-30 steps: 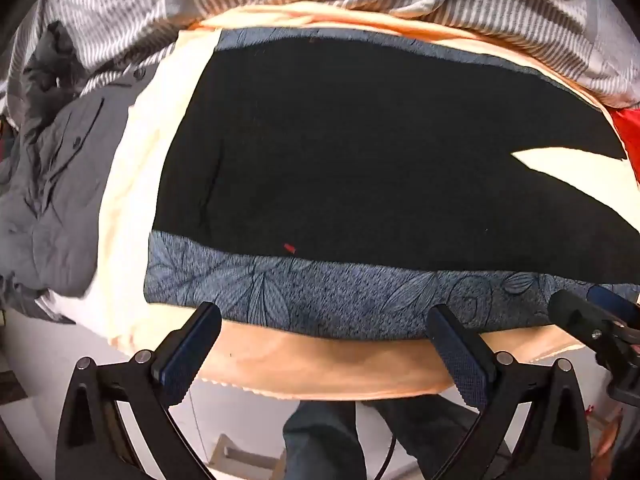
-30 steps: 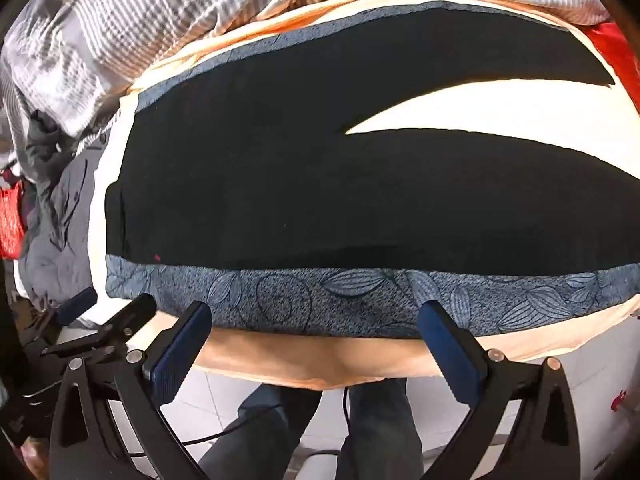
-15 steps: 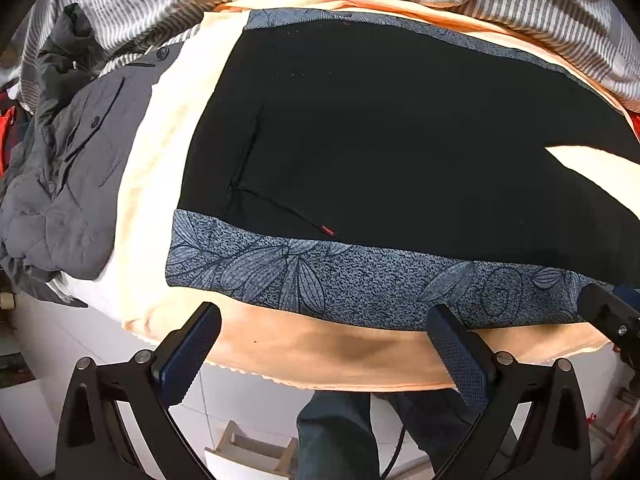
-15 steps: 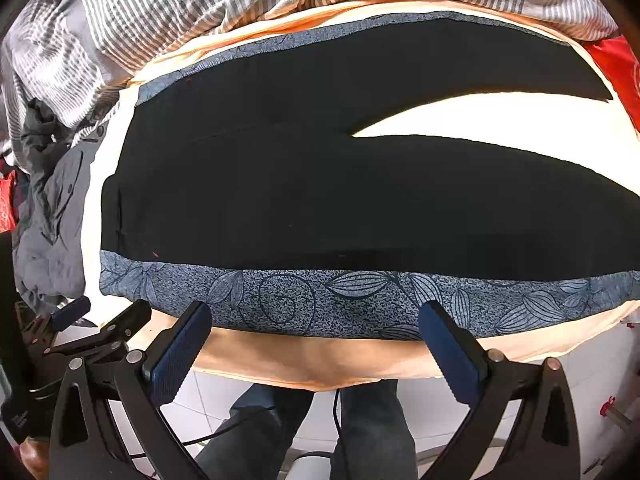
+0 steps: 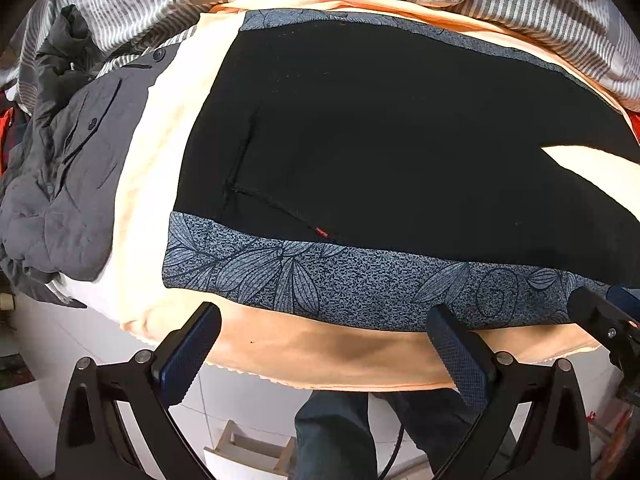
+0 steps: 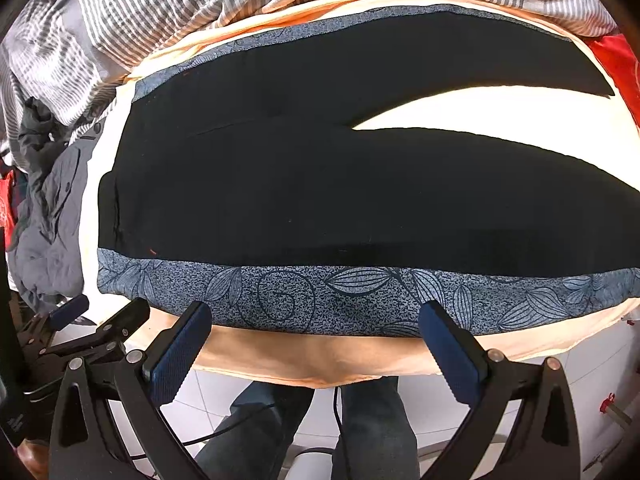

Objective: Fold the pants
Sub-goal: 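Position both grippers open above the grey patterned waistband of the black trousers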

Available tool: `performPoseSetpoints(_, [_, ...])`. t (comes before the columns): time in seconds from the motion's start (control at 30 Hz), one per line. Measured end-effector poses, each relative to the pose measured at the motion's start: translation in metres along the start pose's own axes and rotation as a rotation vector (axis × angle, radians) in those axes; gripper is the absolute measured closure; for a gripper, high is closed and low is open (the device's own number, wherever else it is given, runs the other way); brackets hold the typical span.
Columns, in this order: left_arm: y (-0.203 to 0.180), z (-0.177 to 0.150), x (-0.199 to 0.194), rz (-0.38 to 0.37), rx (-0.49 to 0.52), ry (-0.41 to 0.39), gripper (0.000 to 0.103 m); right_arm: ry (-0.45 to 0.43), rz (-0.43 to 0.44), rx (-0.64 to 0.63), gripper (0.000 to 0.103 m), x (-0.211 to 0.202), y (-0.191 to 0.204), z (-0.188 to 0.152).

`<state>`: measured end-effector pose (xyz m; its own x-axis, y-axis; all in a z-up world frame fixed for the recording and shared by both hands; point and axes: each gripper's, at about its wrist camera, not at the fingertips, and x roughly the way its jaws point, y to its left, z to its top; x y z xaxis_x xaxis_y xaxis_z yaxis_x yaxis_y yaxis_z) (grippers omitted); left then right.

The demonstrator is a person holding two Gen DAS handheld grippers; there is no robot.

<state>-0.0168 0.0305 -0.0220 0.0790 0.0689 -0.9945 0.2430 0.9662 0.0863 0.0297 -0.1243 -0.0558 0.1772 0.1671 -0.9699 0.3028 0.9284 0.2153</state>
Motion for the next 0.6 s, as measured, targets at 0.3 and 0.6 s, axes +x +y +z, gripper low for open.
performPoseSetpoints(0.3, [-0.0008,-0.0006,0.0001,-0.005,0.007,0.003,0.000,0.001,0.006,0.006,0.000,0.0001,-0.0025,-0.0008])
performPoseSetpoints(0.6, [-0.0023,-0.0016,-0.0005,-0.007,0.007,0.002,0.000,0.003,0.007,0.005,0.000,-0.0010,-0.0044,0.0012])
